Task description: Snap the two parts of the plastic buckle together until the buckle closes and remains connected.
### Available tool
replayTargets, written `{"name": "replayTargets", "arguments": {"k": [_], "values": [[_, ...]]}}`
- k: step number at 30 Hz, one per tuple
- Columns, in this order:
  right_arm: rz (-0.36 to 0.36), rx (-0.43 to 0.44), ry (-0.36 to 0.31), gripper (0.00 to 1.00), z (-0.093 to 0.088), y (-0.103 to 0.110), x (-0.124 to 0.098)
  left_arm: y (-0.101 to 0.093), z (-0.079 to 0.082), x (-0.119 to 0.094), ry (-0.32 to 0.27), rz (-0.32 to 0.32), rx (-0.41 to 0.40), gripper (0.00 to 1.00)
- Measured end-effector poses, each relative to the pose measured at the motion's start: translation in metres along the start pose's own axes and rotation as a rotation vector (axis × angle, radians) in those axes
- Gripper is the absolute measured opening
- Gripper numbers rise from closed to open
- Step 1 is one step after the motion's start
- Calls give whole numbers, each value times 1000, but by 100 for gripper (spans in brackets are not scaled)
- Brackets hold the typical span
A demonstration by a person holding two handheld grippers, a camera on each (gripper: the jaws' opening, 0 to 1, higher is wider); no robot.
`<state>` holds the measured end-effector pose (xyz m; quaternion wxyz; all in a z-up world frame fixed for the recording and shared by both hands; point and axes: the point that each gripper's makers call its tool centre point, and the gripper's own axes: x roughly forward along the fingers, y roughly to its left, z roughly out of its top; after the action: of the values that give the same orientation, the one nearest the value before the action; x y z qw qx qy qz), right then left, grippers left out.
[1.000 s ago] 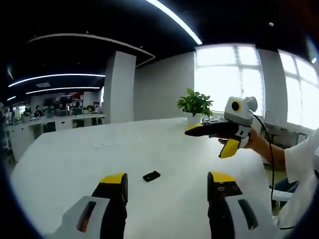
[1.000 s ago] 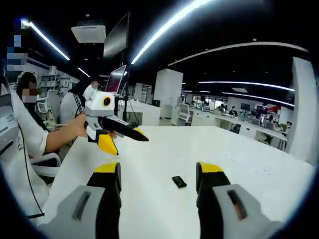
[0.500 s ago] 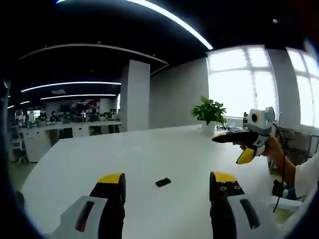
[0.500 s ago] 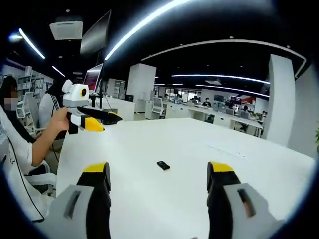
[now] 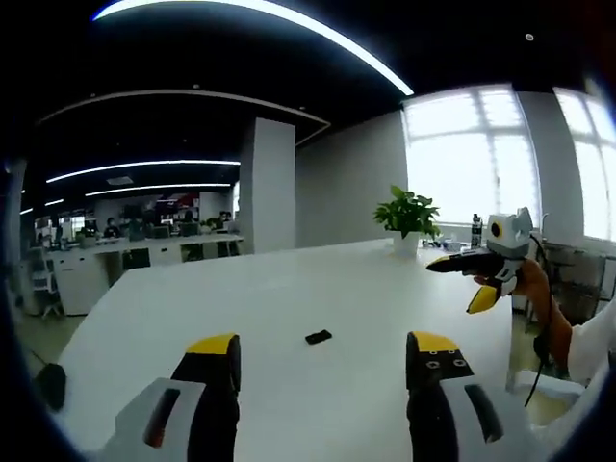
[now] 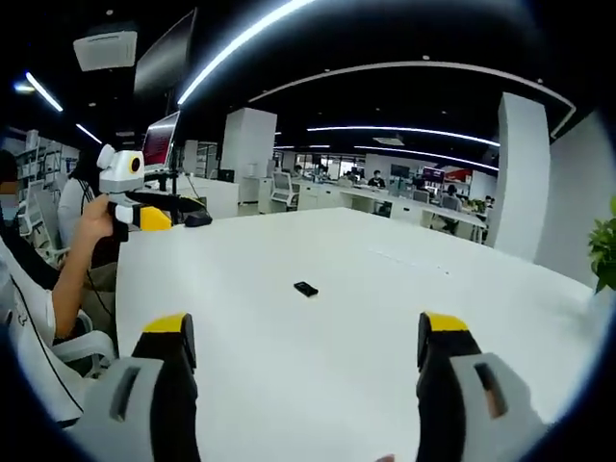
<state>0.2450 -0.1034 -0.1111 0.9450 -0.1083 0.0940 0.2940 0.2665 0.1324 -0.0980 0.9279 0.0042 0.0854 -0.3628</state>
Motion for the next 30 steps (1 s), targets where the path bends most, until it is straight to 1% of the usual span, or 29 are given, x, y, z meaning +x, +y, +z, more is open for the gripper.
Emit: {"name": "replayTargets", "arguments": {"k": [4,6,7,10,14,17,18,19,21,24,26,28,30], "values": [[-35,-4,3,98,1,4,-10,1,-4,-8,-6,24,-17,78],[-51,5,-10,100,2,5,-14,0,-6,-12,-4,24,-25,80],[-63,15,-30,100,5,6,-17,-1,-9,-14,1,23,-29,82],[-68,15,-41,100,4,11,-19,-2,-13,-21,2,37,-37,85],[-77,25,-11,100,-5,17,-21,-3,-14,-30,-40,36,-78,86],[-91,42,-7,100,-7,17,-23,-3,-16,-35,-50,49,-67,87],[-110,48,-3,100,-8,16,-24,-4,-17,-37,-46,57,-56,87],[-144,39,12,100,-11,12,-25,-4,-19,-39,-40,66,-54,89],[-185,32,29,100,-14,9,-28,-3,-20,-44,-41,96,-60,90],[-218,45,21,100,-14,7,-31,-3,-22,-47,-44,113,-66,91],[-238,63,14,100,-15,6,-33,-3,-26,-48,-37,121,-76,94],[-262,79,26,100,-19,6,-35,-3,-32,-50,-19,130,-93,97],[-274,82,34,100,-22,8,-36,-4,-36,-51,-10,140,-106,98]]}}
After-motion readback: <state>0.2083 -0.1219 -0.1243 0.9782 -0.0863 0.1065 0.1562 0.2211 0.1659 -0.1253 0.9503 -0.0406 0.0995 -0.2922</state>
